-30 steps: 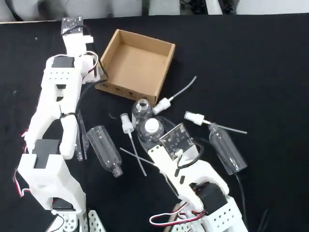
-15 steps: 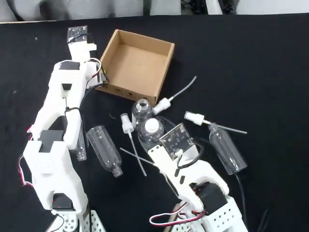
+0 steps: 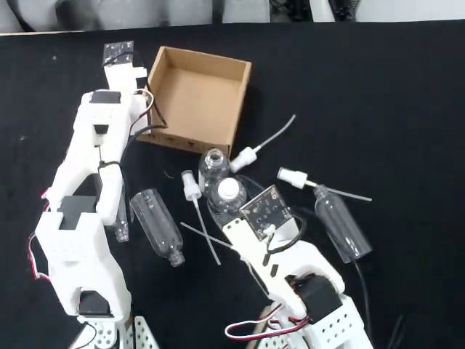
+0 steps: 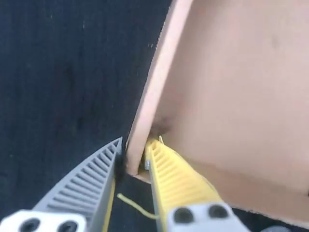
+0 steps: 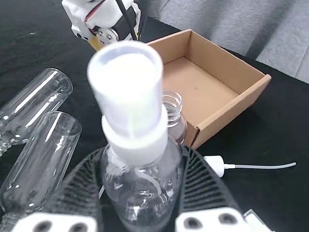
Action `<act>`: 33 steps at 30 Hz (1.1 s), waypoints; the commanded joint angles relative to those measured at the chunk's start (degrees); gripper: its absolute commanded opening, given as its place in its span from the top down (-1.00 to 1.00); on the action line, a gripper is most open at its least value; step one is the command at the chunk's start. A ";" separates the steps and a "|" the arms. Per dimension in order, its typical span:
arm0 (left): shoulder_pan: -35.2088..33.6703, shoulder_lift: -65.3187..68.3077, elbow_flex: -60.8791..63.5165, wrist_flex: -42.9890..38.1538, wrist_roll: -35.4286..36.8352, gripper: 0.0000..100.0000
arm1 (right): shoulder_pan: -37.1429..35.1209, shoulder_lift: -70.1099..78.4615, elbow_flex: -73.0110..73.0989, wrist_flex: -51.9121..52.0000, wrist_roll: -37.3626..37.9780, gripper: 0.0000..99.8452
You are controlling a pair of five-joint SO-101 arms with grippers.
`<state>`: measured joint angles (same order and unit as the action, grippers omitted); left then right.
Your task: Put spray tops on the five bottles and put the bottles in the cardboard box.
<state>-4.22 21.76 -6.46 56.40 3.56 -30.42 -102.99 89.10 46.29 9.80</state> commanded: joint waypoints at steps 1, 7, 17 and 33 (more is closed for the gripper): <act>0.22 -1.32 -3.91 3.87 0.53 0.93 | 1.49 -6.99 -1.45 0.09 -0.26 0.96; 0.31 -1.32 -5.76 9.67 3.25 0.93 | 1.49 -6.99 -1.45 0.09 -0.26 0.96; 0.92 -1.32 -7.87 17.58 8.97 0.93 | 1.49 -6.99 -1.45 0.09 -0.26 0.96; 0.75 -1.32 -13.93 30.77 15.47 0.57 | 1.49 -6.99 -1.45 0.09 -0.26 0.96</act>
<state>-4.22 21.76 -15.78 84.35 17.10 -30.42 -102.99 89.10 46.29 9.80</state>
